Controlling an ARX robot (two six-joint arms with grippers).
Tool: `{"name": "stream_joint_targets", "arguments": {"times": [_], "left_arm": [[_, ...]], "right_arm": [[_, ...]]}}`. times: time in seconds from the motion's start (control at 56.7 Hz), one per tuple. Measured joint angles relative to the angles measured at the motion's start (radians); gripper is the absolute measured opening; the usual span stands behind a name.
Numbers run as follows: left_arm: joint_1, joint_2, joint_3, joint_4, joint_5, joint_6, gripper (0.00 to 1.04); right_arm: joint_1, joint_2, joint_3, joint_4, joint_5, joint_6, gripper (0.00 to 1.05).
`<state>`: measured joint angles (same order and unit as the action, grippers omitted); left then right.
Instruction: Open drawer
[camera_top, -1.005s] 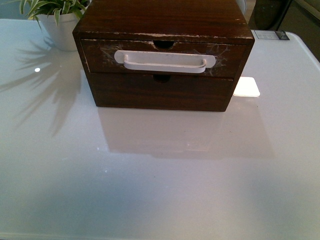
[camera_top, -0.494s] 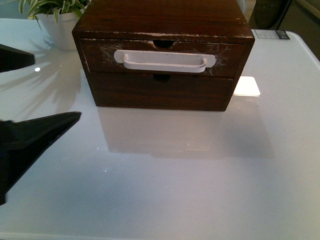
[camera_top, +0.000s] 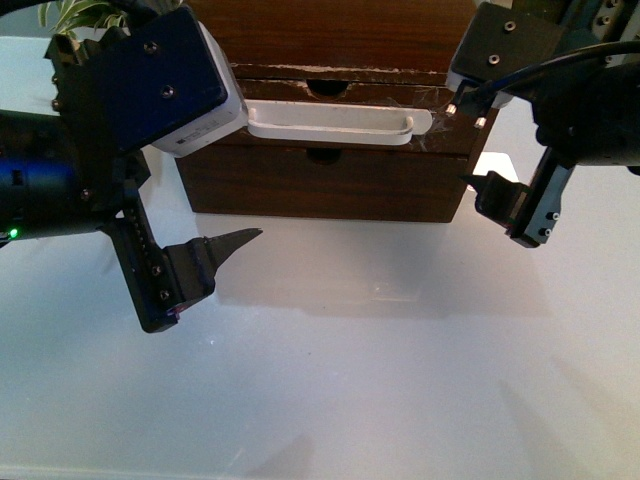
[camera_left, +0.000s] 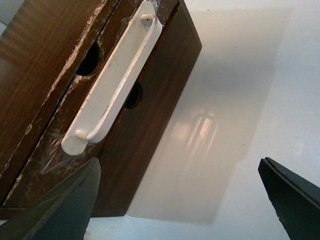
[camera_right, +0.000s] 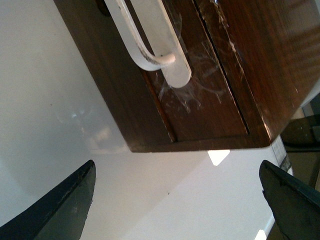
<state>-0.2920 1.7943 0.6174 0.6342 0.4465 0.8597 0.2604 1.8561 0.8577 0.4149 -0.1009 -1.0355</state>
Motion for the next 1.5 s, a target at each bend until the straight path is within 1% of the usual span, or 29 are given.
{"name": "stream_joint_targets", "arguments": {"times": [0.282,0.458,0.564,0.793,0.899,1.252,1.498], "left_arm": [[0.000,0.113,0.145,-0.038,0.037,0.093,0.96],[-0.004,0.181,0.224,-0.066,0.066,0.125,0.96],[-0.006,0.223,0.264,-0.068,0.070,0.129,0.96],[-0.006,0.287,0.353,-0.126,0.089,0.151,0.96],[-0.004,0.294,0.380,-0.155,0.105,0.166,0.96],[0.004,0.335,0.462,-0.225,0.112,0.199,0.96],[0.000,0.359,0.488,-0.244,0.120,0.210,0.96]], "right_arm": [[0.062,0.089,0.077,-0.014,-0.002,-0.082,0.96],[0.111,0.136,0.113,-0.023,-0.030,-0.103,0.96],[0.119,0.179,0.154,-0.038,-0.035,-0.111,0.96],[0.129,0.230,0.224,-0.065,-0.051,-0.132,0.96],[0.134,0.230,0.238,-0.085,-0.069,-0.132,0.96],[0.142,0.245,0.273,-0.090,-0.080,-0.132,0.96],[0.143,0.256,0.285,-0.103,-0.087,-0.132,0.96]]}}
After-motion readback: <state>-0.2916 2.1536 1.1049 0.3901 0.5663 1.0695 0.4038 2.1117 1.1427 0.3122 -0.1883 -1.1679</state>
